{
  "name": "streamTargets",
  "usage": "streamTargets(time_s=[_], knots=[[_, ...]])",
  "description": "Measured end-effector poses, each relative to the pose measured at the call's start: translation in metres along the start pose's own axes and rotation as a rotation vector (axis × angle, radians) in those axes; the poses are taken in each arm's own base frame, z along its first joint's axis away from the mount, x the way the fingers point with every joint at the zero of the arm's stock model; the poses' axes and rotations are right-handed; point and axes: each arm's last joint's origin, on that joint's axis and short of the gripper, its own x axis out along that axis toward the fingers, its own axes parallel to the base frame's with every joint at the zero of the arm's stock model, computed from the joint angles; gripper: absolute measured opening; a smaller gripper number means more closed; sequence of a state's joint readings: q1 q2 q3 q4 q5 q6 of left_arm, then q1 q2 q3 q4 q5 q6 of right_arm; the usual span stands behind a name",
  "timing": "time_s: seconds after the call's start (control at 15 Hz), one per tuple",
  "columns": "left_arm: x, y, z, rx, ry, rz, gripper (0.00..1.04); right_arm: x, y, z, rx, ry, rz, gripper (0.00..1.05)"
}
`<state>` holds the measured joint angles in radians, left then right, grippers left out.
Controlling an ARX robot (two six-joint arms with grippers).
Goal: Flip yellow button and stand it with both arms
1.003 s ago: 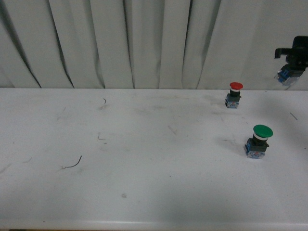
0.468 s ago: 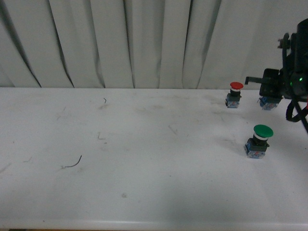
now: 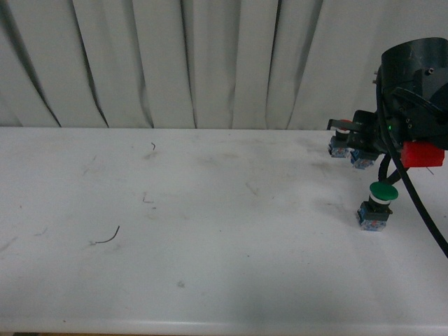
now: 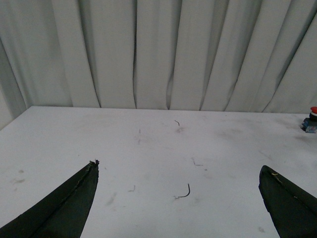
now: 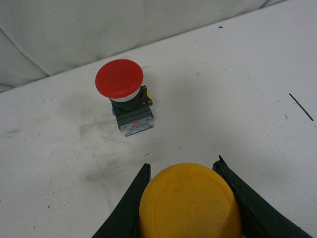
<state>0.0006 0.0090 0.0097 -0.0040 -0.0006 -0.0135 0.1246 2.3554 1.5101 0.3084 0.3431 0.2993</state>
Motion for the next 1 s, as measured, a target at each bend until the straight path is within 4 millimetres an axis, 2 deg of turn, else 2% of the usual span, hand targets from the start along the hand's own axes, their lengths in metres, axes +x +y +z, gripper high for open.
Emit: streamTargets(time_s=[0.4,0.54,1.0], knots=[[0.000,0.000,0.000,0.000,0.000,0.000,0.98,0.014,0.006,-0.004,-0.007,0.037,-0.044,0.35],[0.000,0.000,0.000,0.000,0.000,0.000,0.98,0.020,0.010,-0.016,-0.037,0.098,-0.046,0.35],[0.000,0.000,0.000,0.000,0.000,0.000,0.98,0.021,0.010,-0.014,-0.067,0.092,-0.067,0.35]])
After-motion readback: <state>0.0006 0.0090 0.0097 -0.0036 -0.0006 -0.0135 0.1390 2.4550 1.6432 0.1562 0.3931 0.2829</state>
